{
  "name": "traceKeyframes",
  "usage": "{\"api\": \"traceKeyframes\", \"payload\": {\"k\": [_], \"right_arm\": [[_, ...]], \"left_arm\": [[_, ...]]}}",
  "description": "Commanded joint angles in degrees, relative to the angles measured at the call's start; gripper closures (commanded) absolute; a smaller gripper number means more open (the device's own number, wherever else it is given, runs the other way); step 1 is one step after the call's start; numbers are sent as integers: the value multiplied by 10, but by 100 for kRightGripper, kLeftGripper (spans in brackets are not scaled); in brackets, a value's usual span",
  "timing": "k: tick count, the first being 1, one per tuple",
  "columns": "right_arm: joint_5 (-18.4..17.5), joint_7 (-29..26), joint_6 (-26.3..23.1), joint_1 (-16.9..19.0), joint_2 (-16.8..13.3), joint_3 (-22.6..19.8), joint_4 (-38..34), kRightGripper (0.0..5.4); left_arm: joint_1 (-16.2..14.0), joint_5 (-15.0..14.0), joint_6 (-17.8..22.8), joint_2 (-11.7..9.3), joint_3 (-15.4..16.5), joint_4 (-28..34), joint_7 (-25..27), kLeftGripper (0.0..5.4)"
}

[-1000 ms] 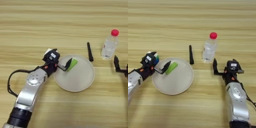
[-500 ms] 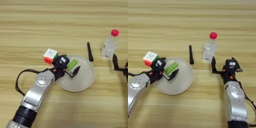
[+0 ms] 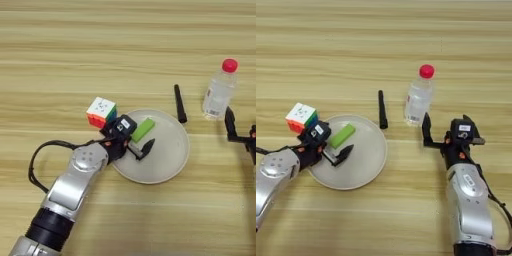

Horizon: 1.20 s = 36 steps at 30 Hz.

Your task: Move the objects on the table

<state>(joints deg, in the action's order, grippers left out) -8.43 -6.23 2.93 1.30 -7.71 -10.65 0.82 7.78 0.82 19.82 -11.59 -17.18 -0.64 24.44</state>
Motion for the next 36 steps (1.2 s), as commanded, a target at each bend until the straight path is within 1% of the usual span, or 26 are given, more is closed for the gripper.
{"api": "traceKeyframes", "payload": {"k": [1,7,13,24,30,31,35,36], "right_arm": [[-2,4,-10,4,3,0,-8,2],[-1,5,-10,4,5,0,-9,2],[-1,7,-11,5,6,1,-11,2],[-6,9,-12,2,6,-2,-10,2],[-7,11,-12,2,6,-4,-12,2],[-7,11,-12,1,6,-5,-12,0],[-7,12,-12,1,6,-5,-12,0],[-8,12,-12,1,6,-6,-12,0]], "left_arm": [[15,8,5,2,-4,-21,1,0],[30,9,-3,5,0,-56,1,0],[38,13,-13,6,1,-86,0,0],[46,19,-23,4,-4,-108,0,0],[47,28,-31,1,-6,-118,-3,0],[47,28,-31,2,-6,-119,-1,23],[47,29,-34,1,-9,-121,5,66],[46,29,-35,1,-10,-119,7,88]]}}
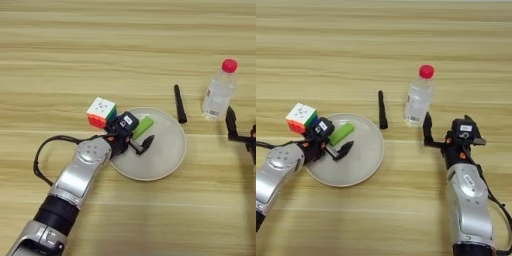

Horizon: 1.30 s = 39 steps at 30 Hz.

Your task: Move the objects on the table

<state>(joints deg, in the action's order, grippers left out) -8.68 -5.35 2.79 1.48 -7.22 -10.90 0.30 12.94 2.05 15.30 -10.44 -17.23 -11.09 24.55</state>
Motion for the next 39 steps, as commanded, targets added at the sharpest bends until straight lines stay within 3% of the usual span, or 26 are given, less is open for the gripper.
{"api": "traceKeyframes", "payload": {"k": [1,27,36,39], "right_arm": [[-5,3,-11,-1,1,-4,-6,0],[-5,5,-10,-4,2,-9,-1,0],[-5,4,-12,-2,1,-10,-3,0],[-5,4,-12,-2,0,-10,-2,0]], "left_arm": [[-6,17,10,-11,-10,-14,7,96],[-6,14,4,-10,-6,-14,7,398],[-4,5,-8,-2,9,-10,-2,404],[7,-21,-28,14,43,-11,-12,405]]}}
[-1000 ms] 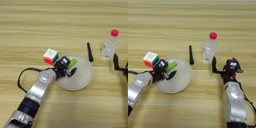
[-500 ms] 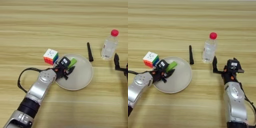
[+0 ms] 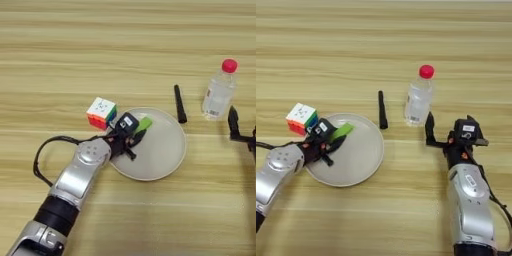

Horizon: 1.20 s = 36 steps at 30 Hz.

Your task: Move the objects on the table

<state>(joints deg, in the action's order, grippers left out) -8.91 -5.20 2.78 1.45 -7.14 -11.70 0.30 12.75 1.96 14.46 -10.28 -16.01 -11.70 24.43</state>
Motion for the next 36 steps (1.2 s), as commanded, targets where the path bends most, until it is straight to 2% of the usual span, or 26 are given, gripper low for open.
{"api": "traceKeyframes", "payload": {"k": [1,4,10,15,18,24,30,36], "right_arm": [[-3,2,-11,-2,-1,-2,-1,0],[-3,2,-12,-2,-1,-2,0,0],[-2,2,-11,-5,0,-1,6,0],[-2,3,-10,-5,1,-1,7,0],[-1,4,-10,-5,2,0,6,0],[-1,4,-9,-8,2,-1,10,0],[-1,3,-7,-10,1,-2,12,0],[-1,3,-8,-9,2,-1,11,0]], "left_arm": [[14,-32,-28,18,46,-2,-14,405],[23,-55,-50,27,78,11,-21,406],[27,-95,-82,42,113,49,-18,406],[33,-107,-91,45,141,65,-39,406],[43,-107,-82,40,176,74,-76,406],[35,-89,-52,6,230,88,-137,406],[32,-65,-3,-12,243,36,-175,406],[35,-43,10,-17,237,-25,-190,406]]}}
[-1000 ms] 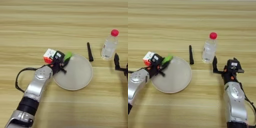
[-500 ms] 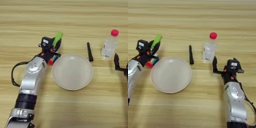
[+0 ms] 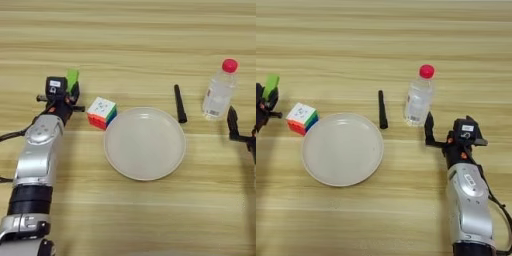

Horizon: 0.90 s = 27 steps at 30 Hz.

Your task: Move the objects on the table

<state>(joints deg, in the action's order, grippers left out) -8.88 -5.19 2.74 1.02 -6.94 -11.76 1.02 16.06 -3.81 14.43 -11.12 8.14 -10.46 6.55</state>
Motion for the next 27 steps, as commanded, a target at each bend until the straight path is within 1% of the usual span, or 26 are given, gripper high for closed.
{"api": "traceKeyframes", "payload": {"k": [1,3,8,16,17,21,23,27], "right_arm": [[-1,3,-7,-4,0,-1,3,0],[-1,3,-8,-5,0,0,3,0],[0,3,-6,-5,1,0,5,0],[0,4,-7,-4,2,1,4,0],[0,4,-7,-4,2,1,3,0],[0,3,-8,-5,1,2,4,0],[0,2,-8,-5,1,2,4,0],[0,0,-8,-5,1,4,3,0]], "left_arm": [[3,16,8,-7,-5,-48,-14,406],[7,24,-5,-5,-6,-77,-25,406],[16,28,-21,-2,-11,-120,-27,406],[19,44,-34,-6,-25,-171,-33,406],[19,44,-35,-5,-25,-173,-33,368],[24,38,-45,-3,-21,-176,-39,312],[28,29,-56,-1,-11,-172,-41,284],[32,5,-90,6,3,-158,-28,246]]}}
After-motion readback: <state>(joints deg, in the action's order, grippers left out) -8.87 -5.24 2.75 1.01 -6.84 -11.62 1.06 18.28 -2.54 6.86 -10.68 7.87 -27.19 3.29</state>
